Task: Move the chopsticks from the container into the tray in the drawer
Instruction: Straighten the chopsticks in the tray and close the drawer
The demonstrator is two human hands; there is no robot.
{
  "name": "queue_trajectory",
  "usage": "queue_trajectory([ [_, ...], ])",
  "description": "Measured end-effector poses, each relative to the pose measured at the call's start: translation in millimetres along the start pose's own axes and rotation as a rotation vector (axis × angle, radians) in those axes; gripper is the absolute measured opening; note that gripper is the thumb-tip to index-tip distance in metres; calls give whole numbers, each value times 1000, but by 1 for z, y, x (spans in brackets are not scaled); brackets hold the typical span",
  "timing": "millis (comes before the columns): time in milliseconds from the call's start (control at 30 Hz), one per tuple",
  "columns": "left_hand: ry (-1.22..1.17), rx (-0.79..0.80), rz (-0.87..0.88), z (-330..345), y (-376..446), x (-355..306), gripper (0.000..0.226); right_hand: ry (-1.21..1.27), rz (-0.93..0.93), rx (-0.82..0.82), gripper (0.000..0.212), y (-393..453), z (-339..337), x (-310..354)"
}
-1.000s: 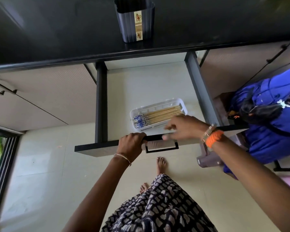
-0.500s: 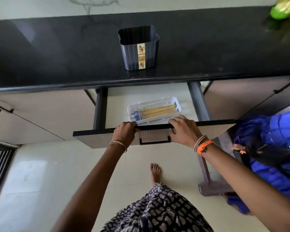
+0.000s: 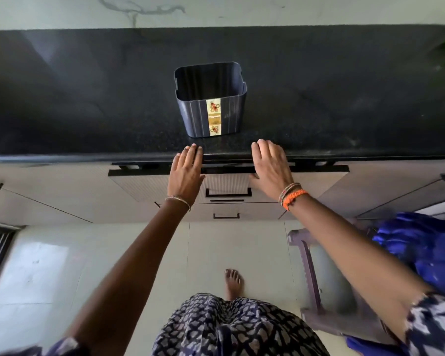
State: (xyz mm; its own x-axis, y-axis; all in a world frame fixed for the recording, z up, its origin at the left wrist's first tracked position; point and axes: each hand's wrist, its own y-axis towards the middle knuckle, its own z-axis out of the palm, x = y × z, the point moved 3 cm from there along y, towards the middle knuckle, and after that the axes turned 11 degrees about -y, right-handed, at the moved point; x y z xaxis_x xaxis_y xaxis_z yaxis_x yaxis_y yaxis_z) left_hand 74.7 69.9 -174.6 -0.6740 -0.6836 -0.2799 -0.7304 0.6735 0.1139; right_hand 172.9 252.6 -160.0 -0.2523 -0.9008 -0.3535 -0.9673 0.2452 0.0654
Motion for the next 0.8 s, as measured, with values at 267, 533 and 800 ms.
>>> queue_trajectory([
  [267,75,-124,28,5,23,8,58,-119,39,-202,40,21,20,-1],
  [533,13,-103,42,-1,18,6,58,-35,160,-219,34,30,13,8],
  [800,-169,-73,114,-43,-9,-14,47,63,182,72,66,16,-33,23],
])
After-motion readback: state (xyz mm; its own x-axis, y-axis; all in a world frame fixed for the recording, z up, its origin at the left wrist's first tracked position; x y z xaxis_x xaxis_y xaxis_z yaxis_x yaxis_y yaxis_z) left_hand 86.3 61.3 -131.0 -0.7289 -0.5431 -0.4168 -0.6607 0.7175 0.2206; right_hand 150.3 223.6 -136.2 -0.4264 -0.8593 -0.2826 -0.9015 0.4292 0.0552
